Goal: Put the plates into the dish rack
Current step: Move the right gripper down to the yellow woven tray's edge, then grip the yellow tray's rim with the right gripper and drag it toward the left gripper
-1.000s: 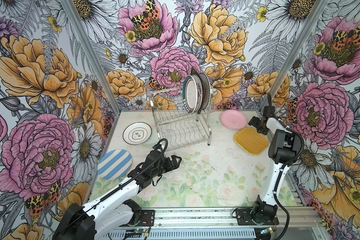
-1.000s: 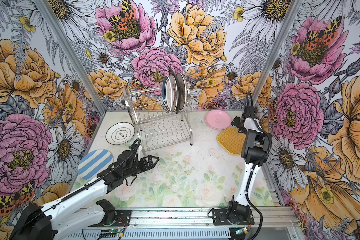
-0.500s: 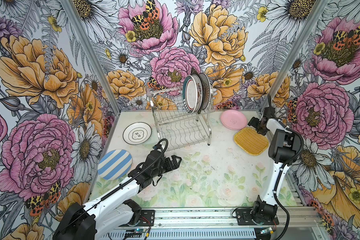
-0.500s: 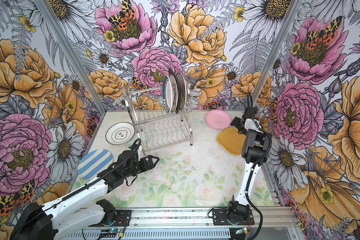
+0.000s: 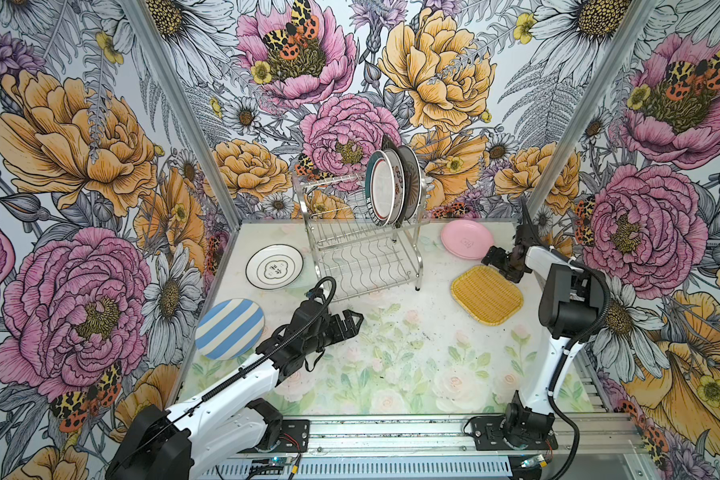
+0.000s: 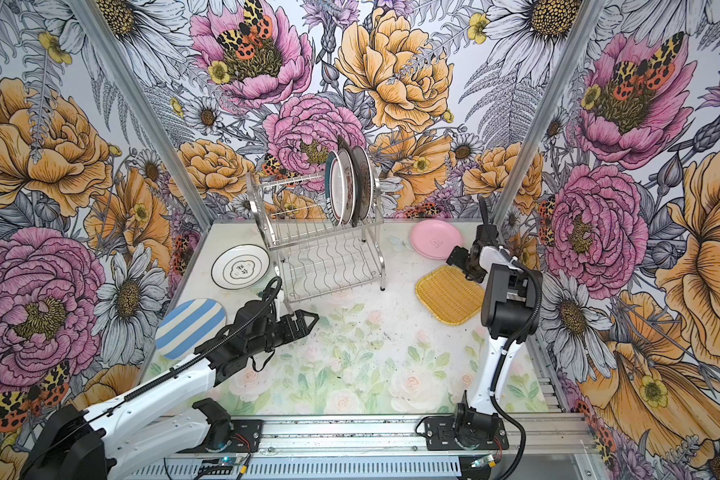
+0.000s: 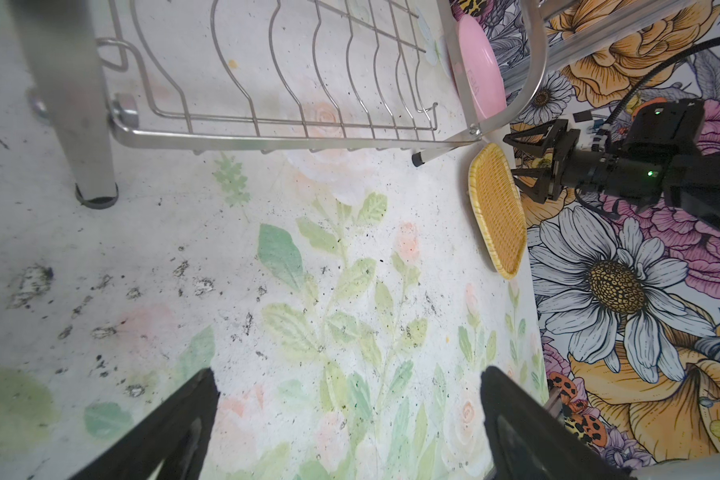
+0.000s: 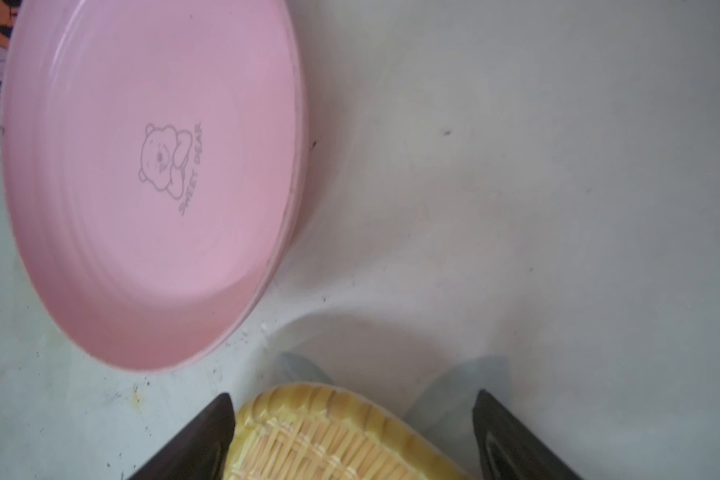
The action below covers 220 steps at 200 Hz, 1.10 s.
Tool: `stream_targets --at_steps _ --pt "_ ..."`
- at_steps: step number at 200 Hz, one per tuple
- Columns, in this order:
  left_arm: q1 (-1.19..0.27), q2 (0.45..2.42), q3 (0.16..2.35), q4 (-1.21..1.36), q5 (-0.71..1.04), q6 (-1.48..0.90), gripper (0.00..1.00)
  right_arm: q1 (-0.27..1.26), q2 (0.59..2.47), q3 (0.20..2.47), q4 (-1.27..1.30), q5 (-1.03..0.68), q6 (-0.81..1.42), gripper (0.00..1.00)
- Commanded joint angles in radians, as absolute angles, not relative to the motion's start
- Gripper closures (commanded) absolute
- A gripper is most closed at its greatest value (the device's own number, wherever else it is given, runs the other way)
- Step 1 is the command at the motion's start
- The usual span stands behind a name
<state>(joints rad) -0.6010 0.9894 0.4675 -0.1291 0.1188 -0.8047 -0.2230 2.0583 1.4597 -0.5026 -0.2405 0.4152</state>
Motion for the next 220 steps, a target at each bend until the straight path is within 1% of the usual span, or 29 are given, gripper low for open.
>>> stream_targets --at_steps 1,58,180,202,220 --pt "-0.599 0.97 0.476 -0.107 0.117 -0.796 0.01 -0.183 1.979 1.369 -0.492 -0.278 0.407 0.1" --pt "-0.598 0.948 0.461 -0.111 0.116 -0.798 0.01 -0.078 1.834 1.148 -0.437 -0.329 0.43 0.1" --pt "-0.606 0.927 0.453 -0.115 0.108 -0.802 0.01 0.262 1.639 0.908 -0.42 -0.359 0.55 0.1" --pt "-0.608 0.928 0.449 -0.11 0.108 -0.805 0.01 0.277 1.606 0.879 -0.422 -0.36 0.559 0.1" --pt "-0.611 0.925 0.451 -0.112 0.109 -0.805 0.01 0.252 1.558 0.848 -0.425 -0.356 0.551 0.1"
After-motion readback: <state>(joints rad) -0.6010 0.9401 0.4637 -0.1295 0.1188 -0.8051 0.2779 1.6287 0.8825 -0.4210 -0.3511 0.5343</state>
